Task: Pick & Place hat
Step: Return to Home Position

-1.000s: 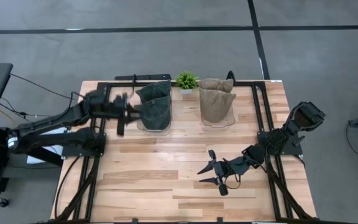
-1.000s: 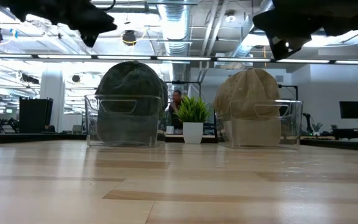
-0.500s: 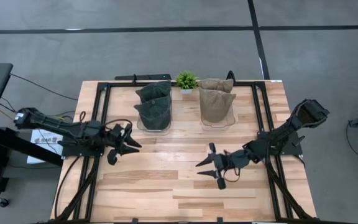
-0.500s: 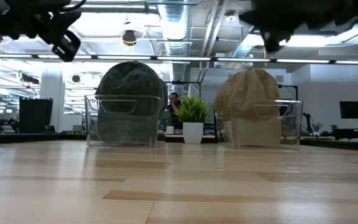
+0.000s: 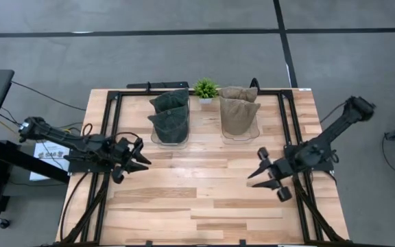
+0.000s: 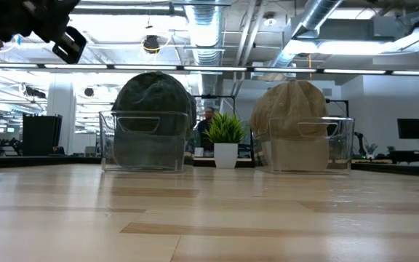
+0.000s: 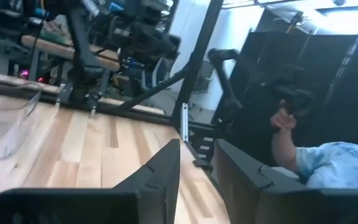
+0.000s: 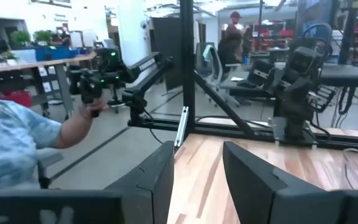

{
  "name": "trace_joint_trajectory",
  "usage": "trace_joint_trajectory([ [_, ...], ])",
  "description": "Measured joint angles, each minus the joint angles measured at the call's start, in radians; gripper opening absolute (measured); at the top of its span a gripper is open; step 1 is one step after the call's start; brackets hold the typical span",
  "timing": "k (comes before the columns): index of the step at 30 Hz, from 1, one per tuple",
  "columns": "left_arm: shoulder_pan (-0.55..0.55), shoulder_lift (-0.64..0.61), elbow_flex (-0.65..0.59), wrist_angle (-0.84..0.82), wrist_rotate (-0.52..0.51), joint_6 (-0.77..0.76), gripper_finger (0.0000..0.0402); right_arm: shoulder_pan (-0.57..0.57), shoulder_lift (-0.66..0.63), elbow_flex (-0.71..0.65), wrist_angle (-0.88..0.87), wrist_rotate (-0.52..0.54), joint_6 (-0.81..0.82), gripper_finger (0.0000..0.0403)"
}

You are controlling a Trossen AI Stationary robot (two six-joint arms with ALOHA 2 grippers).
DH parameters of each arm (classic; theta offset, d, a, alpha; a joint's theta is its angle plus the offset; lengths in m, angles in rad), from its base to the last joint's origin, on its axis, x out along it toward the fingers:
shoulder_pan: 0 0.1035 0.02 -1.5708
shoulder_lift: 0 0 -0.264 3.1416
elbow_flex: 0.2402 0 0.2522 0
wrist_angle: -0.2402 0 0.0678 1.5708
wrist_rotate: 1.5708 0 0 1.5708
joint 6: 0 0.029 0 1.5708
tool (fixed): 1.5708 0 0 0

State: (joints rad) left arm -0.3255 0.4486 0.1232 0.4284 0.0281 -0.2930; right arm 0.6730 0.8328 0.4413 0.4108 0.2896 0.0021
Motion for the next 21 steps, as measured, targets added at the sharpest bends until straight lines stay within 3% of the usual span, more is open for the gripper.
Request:
trace_joint_trajectory([
  [6, 0.062, -0.052, 0.041, 0.0, 0.108, 0.043, 0.0097, 0.032, -0.177, -0.106, -0.051, -0.003, 0.015, 0.0128],
  [13, 0.228, -0.114, 0.085, -0.061, 0.269, 0.029, 0.0097, 0.034, -0.294, -0.211, -0.063, -0.055, 0.024, 0.0128],
  [21, 0.376, -0.231, 0.098, -0.229, 0.276, 0.005, 0.0097, 0.032, -0.38, -0.296, -0.068, -0.107, 0.016, 0.0128],
])
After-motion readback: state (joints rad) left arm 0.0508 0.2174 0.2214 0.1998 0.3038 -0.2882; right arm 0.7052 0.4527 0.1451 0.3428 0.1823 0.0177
